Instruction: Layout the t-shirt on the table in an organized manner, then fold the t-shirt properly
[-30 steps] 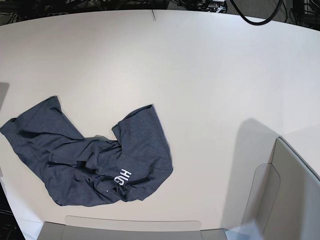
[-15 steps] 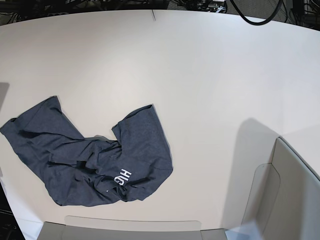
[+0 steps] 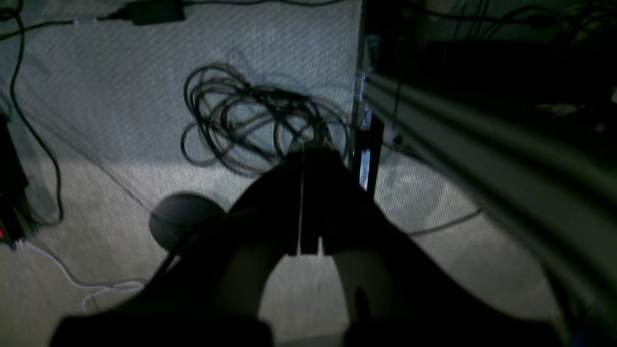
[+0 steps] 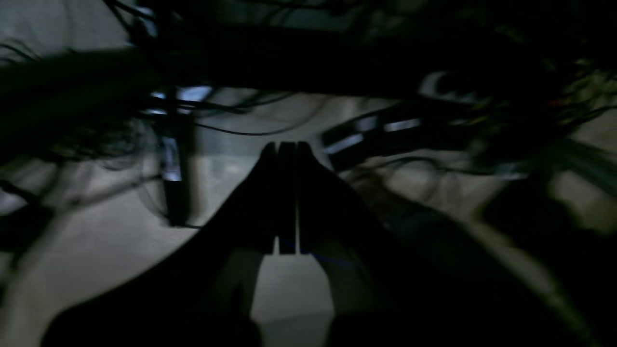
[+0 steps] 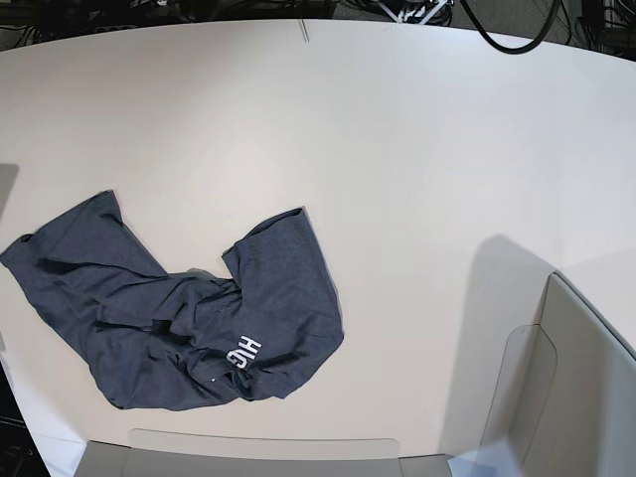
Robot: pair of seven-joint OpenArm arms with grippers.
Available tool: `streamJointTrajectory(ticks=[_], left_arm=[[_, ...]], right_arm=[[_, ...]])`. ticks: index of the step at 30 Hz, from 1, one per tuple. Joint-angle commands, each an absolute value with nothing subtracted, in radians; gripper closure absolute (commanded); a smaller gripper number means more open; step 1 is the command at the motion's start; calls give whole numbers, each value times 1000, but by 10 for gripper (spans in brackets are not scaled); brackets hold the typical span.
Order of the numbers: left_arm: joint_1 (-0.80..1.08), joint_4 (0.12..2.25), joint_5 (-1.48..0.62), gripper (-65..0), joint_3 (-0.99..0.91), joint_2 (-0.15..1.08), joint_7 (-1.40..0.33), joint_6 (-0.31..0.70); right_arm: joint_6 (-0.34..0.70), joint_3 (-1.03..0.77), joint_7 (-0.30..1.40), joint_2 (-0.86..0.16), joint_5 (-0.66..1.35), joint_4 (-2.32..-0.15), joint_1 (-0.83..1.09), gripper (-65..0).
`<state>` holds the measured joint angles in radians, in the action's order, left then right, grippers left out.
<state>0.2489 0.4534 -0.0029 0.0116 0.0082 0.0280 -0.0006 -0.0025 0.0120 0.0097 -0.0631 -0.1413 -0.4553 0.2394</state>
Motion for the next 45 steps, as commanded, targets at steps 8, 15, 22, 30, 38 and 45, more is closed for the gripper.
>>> streamJointTrajectory(ticks=[8,15,22,30,38,45], left_arm=[[421,665,-2,0,10,2,39,-2],[576,858,-2,0,18,2,39,-2],[783,1113,-2,0,35,2,39,-2],[966,1406,-2,0,157,12,39,-2],[1079,1613,-2,0,199,84,38,-2],[1109,1813,-1,0,189,110,-77,-2]], right_arm=[[4,13,-2,-87,-229,-690,421,-2],[4,4,-5,-111,-226,-871,595,-2],[2,4,-7,-137,-223,-997,762,-2],[2,4,-7,-216,-51,-1133,894,-2],[-2,-8,-8,-309,36,-1385,1027,-2],[-2,-133,-8,-289,35,-1538,1067,-2]])
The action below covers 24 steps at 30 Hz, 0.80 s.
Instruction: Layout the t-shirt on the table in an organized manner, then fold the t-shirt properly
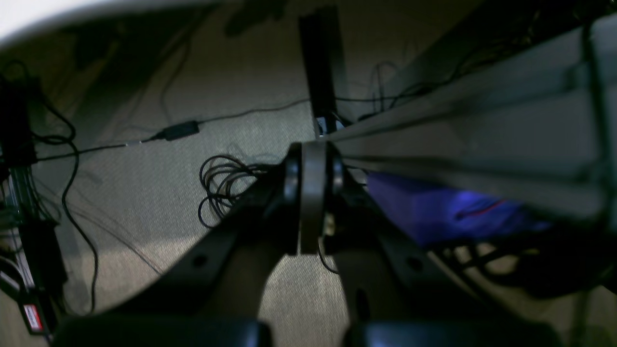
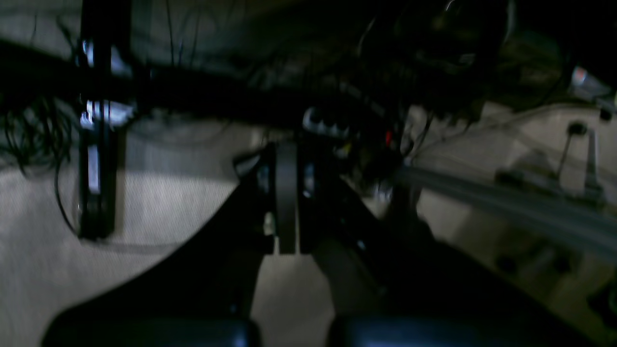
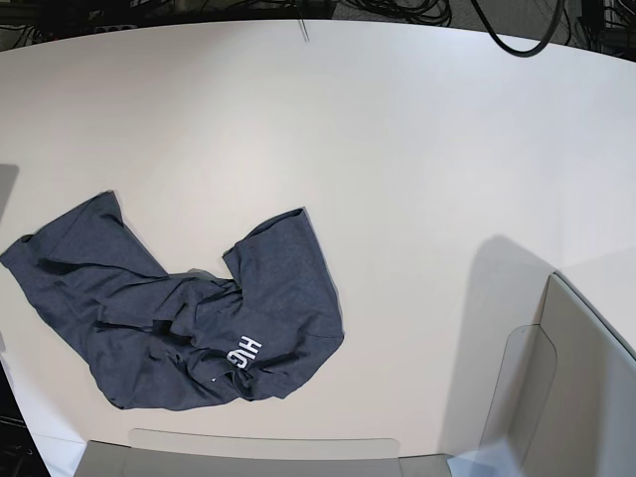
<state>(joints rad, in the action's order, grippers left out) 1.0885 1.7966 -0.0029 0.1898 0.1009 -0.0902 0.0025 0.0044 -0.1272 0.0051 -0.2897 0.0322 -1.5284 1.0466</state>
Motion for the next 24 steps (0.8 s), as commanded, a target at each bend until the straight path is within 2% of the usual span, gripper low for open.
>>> streamJointTrajectory(ticks=[1,11,24], left_arm=[[1109,1842,-1,0,194,122,-102,-2],[1116,2066,5,0,196,199,-143,-2],[912,2084,-1,0,199,214,-143,2]], right_arm=[[-2,-145,-8,-288,35,-1555,1070,-2],[-2,-166,-8,-286,35,-1698,1036,-2],[-2,-185,-2,-191,31,-1738,814,-2]])
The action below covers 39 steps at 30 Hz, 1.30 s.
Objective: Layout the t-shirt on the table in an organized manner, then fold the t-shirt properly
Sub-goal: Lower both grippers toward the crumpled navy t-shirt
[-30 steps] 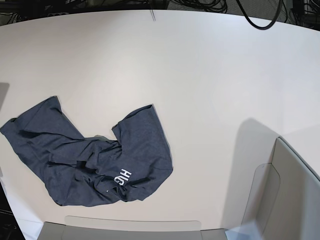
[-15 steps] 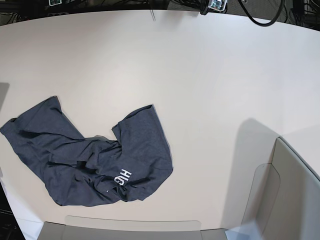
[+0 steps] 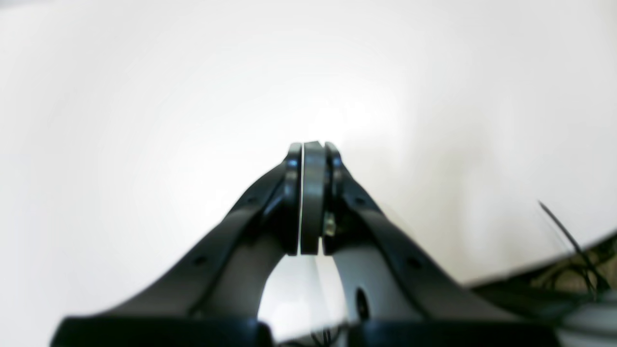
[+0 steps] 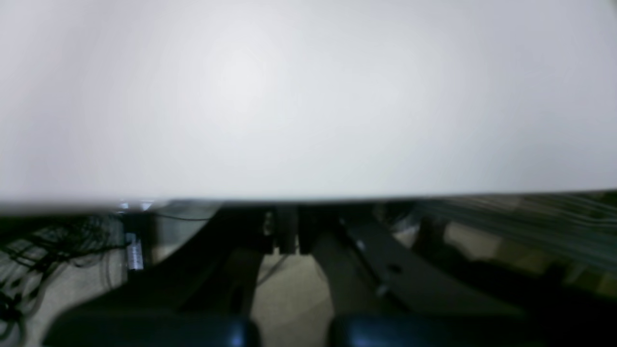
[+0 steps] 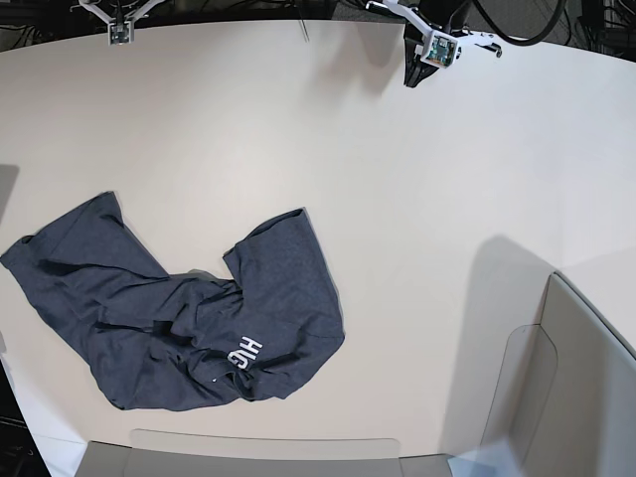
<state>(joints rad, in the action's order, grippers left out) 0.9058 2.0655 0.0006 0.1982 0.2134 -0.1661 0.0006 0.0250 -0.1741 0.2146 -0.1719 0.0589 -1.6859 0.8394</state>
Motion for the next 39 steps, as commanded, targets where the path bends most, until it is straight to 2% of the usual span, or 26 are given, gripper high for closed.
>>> streamJointTrajectory(ticks=[1,6,13,19,25,35,39], left_arm=[[892,2084,-1,0,199,213,-143,2],[806,2084,-1,0,243,214,-208,4],[685,2084,-1,0,280,208,-410,4],[679,2084,-1,0,280,208,-418,4],[687,2083,-1,0,282,208,-418,4],[645,2084,-2,0,282,196,-412,4],[613,2084,-2,-23,283,176,-417,4]], right_arm=[[-2,-185,-1,-182,31,-1738,799,-2],[-2,-188,-1,-168,30,-1778,748,-2],[-4,-243,-2,-139,30,-1928,852,-2],[-2,-334,-2,-117,30,-1934,940,-2],[-1,-341,-7,-117,31,-1942,992,-2],[-4,-260,5,-108,-22,-1952,753,-6],[-4,-217,154,-38,-107,-1943,570,-7]])
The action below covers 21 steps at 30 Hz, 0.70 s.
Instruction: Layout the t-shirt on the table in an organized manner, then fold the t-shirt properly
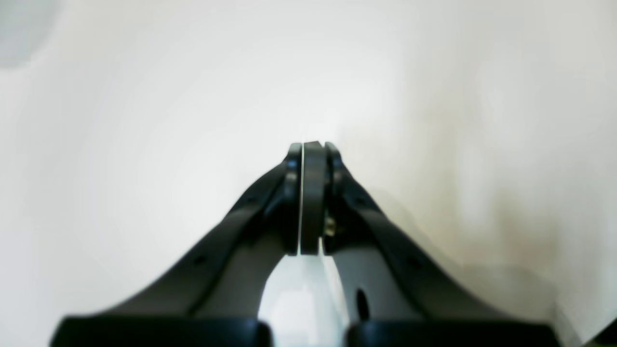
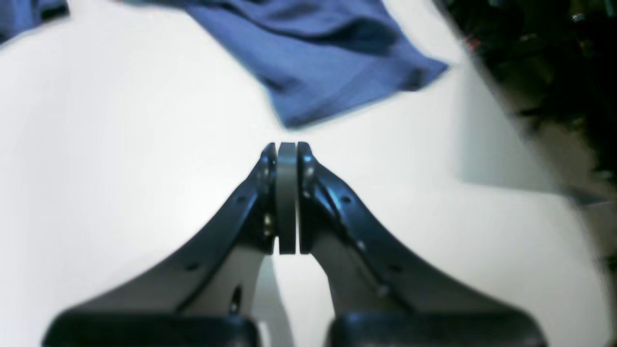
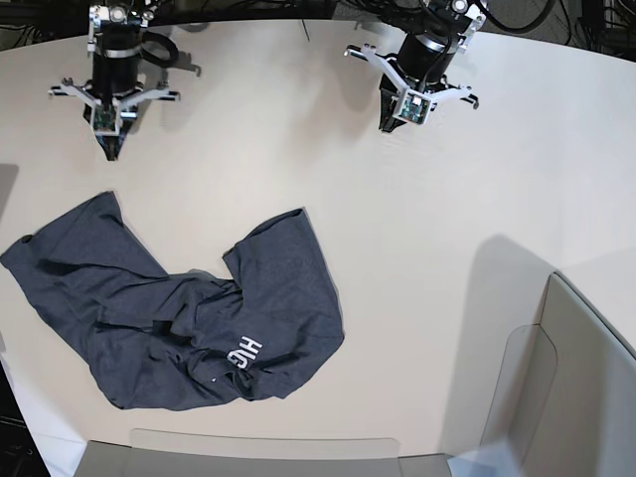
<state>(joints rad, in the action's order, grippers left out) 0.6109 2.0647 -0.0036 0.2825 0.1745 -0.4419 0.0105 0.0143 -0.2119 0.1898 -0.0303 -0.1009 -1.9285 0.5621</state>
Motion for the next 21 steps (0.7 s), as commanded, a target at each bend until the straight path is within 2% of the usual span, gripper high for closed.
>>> streamJointTrajectory(ticks=[1,4,7,11,16,18,21], left_arm=[[602,2084,-2,-44,283,173,-417,4],[555,2084,-2,-122,283,173,-418,4],[532,2084,-2,-186,283,173,-438,4],[504,2084,-2,-180,283,173,-486,4],[504,2084,-2,-182,282,171,-492,4],[504,2084,-2,-182,282,171,-492,4],[504,2084,-2,-182,280,171,-492,4]], right_arm=[[-1,-203,209,-12,-107,-1931,510,-7],[-1,-173,334,42,-110,-1919,374,-7],[-1,-136,415,53,-110,-1922,252,-7],[-1,-81,522,48,-110,-1919,96,-16],[-2,2,696,54,-110,-1865,-97,-164],[-2,41,690,54,-110,-1816,-147,-194],[-5,108,653,58,-110,-1719,-214,-189]])
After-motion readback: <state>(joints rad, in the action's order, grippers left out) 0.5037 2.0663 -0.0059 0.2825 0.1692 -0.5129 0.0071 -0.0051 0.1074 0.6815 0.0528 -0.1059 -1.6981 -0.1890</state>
